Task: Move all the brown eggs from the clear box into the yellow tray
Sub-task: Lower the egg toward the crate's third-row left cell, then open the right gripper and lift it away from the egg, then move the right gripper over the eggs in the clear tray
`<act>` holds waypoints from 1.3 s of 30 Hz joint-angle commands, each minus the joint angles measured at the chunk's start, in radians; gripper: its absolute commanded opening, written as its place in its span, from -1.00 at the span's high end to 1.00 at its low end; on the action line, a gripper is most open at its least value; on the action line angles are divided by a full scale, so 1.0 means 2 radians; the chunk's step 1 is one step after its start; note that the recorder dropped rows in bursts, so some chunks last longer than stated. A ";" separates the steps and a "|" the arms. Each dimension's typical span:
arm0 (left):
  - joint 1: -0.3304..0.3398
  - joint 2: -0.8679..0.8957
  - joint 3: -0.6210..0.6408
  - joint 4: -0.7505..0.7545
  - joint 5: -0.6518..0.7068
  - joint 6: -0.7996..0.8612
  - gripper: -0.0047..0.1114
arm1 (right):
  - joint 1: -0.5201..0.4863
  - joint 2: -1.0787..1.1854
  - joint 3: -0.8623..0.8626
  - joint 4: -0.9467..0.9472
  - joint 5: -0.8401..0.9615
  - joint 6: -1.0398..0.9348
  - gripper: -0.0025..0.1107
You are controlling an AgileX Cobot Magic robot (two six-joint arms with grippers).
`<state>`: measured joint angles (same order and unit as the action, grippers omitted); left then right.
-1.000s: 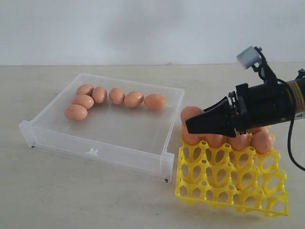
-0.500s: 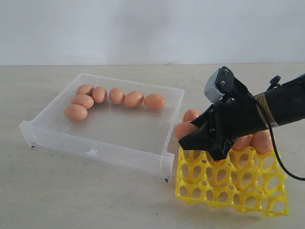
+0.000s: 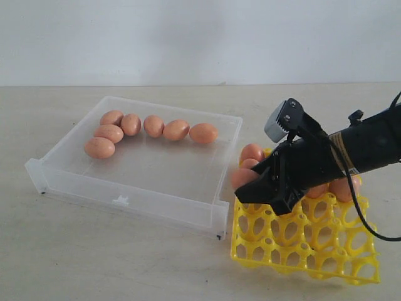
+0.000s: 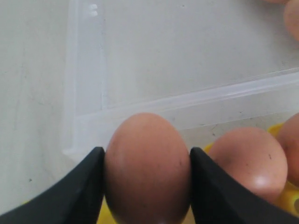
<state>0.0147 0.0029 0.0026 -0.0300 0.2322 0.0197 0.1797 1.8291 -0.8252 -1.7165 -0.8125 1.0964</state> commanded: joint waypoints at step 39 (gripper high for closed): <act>-0.002 -0.001 -0.001 -0.003 0.000 0.000 0.99 | 0.142 -0.096 -0.094 0.261 0.155 -0.056 0.96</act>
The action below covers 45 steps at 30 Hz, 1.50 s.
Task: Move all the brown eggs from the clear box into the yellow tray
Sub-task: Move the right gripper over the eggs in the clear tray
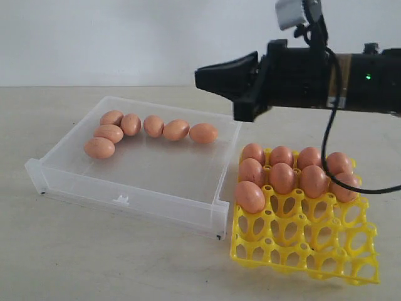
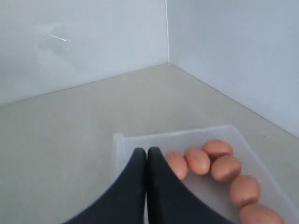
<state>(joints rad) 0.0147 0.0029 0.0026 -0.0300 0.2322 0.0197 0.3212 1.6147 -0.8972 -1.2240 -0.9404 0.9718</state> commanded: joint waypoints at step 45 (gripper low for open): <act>-0.002 -0.001 -0.001 -0.003 0.000 0.000 0.99 | 0.134 0.284 -0.356 0.580 0.712 -0.930 -0.13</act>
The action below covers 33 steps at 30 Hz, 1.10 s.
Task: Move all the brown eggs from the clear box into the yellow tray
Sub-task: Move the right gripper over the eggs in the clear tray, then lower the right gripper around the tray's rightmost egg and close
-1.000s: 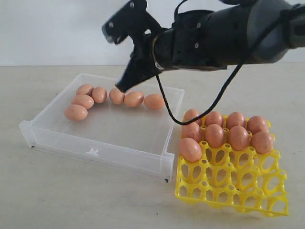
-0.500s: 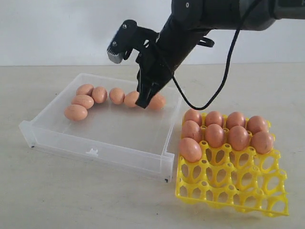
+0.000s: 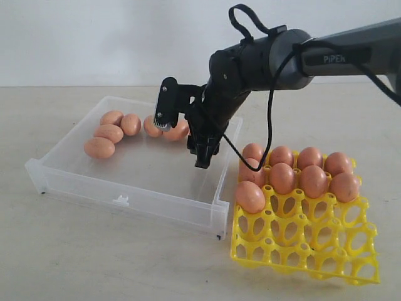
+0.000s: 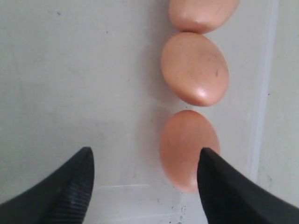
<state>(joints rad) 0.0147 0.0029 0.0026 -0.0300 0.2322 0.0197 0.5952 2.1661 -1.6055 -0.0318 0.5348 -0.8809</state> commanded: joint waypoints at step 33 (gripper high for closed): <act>-0.002 -0.001 -0.001 -0.003 0.000 0.000 0.99 | -0.004 0.039 -0.002 -0.093 -0.104 0.045 -0.11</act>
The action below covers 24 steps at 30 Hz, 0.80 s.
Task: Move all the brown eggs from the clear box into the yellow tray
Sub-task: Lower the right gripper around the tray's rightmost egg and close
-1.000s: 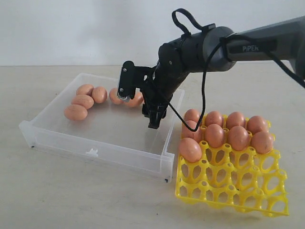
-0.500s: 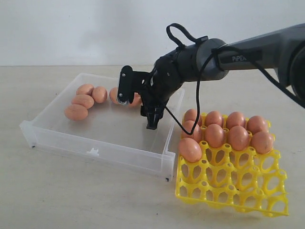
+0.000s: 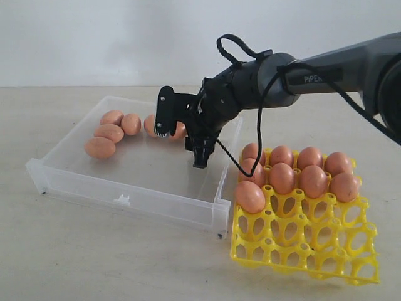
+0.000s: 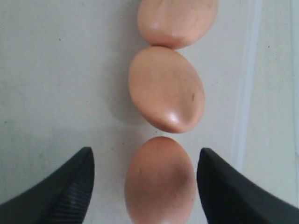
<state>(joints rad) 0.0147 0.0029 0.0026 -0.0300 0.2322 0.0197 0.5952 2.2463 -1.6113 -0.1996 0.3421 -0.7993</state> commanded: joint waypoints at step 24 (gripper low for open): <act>-0.002 -0.001 -0.001 -0.003 0.000 0.000 0.99 | -0.003 -0.028 0.001 -0.017 0.040 0.005 -0.11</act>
<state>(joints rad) 0.0147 0.0029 0.0026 -0.0300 0.2322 0.0197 0.5952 2.2149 -1.6113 -0.2271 0.4184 -0.7954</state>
